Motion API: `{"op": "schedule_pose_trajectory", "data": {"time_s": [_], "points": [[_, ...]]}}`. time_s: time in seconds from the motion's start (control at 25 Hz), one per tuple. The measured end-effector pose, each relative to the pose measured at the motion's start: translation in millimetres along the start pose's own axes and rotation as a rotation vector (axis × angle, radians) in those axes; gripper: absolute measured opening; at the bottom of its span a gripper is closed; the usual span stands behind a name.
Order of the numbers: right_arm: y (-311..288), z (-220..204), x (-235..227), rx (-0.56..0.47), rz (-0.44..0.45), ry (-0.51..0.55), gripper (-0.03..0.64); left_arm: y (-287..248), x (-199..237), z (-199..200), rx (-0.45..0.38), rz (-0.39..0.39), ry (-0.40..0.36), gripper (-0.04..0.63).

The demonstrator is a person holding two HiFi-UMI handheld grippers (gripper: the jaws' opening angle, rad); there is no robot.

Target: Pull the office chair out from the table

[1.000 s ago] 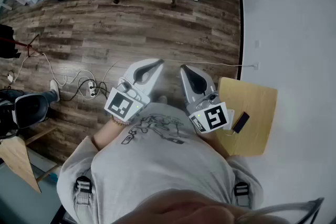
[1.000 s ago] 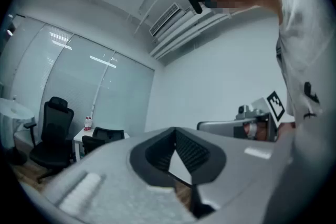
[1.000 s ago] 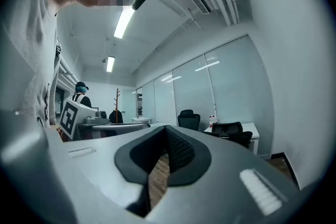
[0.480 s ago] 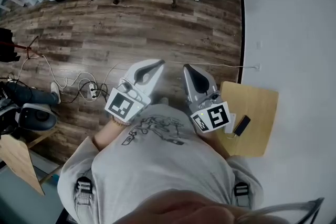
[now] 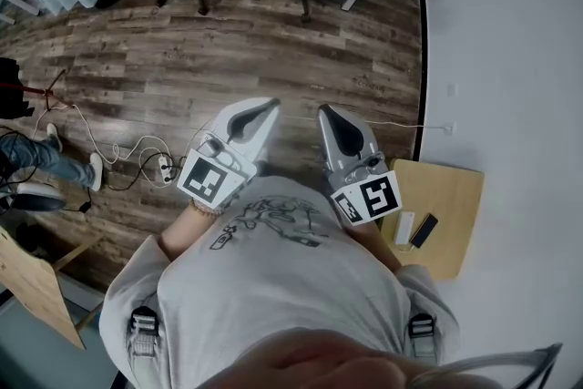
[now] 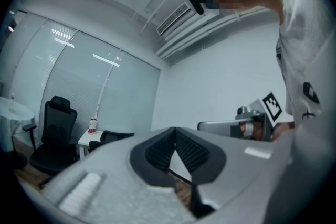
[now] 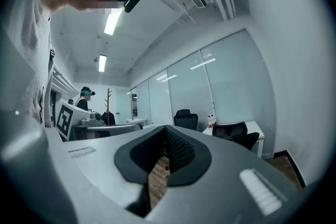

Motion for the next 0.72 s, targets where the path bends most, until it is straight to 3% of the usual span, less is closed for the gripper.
{"op": "schedule_pose_trajectory", "data": {"time_s": [0.36,0.72], "points": [[-66.8,4.0,9.9,0.003,0.008,0.009,0.006,6.6,65.0,14.4,-0.013,-0.003,-0.019,0.003],[-93.9,-3.1,5.7,0.012,0.013,0.006,0.006,5.7,92.8,11.2,-0.015,0.02,-0.008,0.003]]}}
Point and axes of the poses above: the fingertips, and each gripper's own axes: y backward along the fingers, x to its left, z out of its top, the point moved 5 cm from there along y, backward along the fingers, and after that the axes turned 2 degrees about -y, right-handed, at the moved point
